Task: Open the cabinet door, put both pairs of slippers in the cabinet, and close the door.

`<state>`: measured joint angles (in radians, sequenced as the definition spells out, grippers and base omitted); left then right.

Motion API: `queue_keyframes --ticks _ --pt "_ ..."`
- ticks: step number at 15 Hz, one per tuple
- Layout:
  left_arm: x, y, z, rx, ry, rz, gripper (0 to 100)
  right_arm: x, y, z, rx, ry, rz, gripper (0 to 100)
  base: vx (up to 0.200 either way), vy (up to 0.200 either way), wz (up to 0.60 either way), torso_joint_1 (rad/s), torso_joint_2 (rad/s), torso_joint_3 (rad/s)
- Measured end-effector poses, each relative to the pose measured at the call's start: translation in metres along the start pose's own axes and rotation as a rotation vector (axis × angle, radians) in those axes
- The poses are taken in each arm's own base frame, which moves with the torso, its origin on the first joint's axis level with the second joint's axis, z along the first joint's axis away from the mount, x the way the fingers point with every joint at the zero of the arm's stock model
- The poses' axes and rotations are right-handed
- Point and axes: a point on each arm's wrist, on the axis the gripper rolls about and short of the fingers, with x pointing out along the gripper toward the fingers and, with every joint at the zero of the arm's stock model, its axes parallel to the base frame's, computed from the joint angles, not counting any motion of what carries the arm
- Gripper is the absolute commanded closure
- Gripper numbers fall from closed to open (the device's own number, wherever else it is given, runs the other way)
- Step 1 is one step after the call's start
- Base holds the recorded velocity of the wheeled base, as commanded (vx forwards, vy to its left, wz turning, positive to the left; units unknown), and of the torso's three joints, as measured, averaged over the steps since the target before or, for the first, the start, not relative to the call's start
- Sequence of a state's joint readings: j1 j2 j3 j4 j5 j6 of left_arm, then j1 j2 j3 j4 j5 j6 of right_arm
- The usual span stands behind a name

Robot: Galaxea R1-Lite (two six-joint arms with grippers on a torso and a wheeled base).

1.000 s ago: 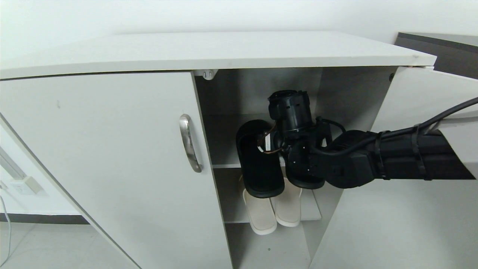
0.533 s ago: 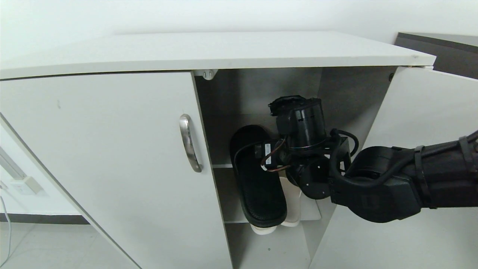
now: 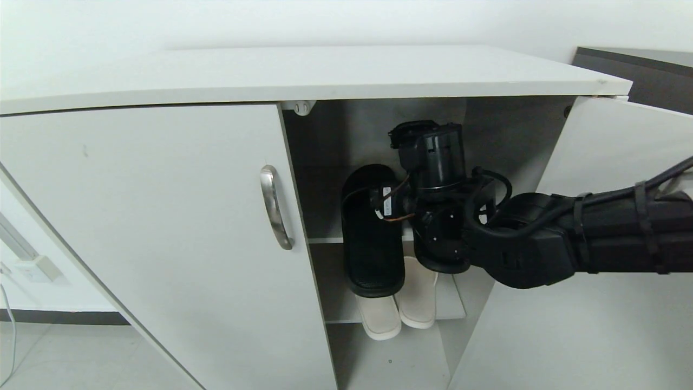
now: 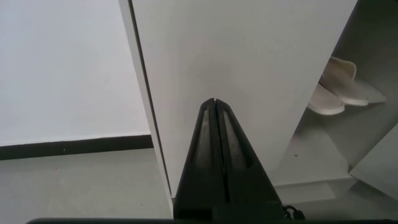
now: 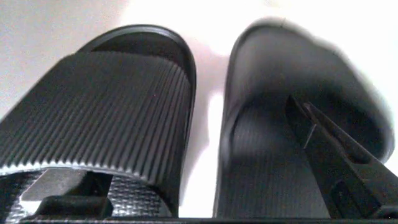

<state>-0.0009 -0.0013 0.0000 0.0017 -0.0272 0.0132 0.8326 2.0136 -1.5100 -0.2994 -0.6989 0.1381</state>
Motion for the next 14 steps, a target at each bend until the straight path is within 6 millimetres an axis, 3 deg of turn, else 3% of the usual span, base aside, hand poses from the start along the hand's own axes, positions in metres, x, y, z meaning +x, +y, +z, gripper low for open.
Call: queue_keyframes --ticks 6,11,14 --pt "0.0 0.0 0.0 -0.001 0.0 0.0 100 0.035 0.001 -0.002 -0.004 -0.014 -0.045 0 0.0 0.0 0.0 0.0 0.0 0.0" --pt "0.0 0.0 0.0 -0.001 0.0 0.0 100 0.038 0.002 -0.013 -0.017 0.011 -0.049 0 0.0 0.0 0.0 0.0 0.0 0.0" --pt "0.0 0.0 0.0 -0.001 0.0 0.001 100 0.028 0.001 -0.016 -0.024 0.024 -0.039 0 0.0 0.0 0.0 0.0 0.0 0.0"
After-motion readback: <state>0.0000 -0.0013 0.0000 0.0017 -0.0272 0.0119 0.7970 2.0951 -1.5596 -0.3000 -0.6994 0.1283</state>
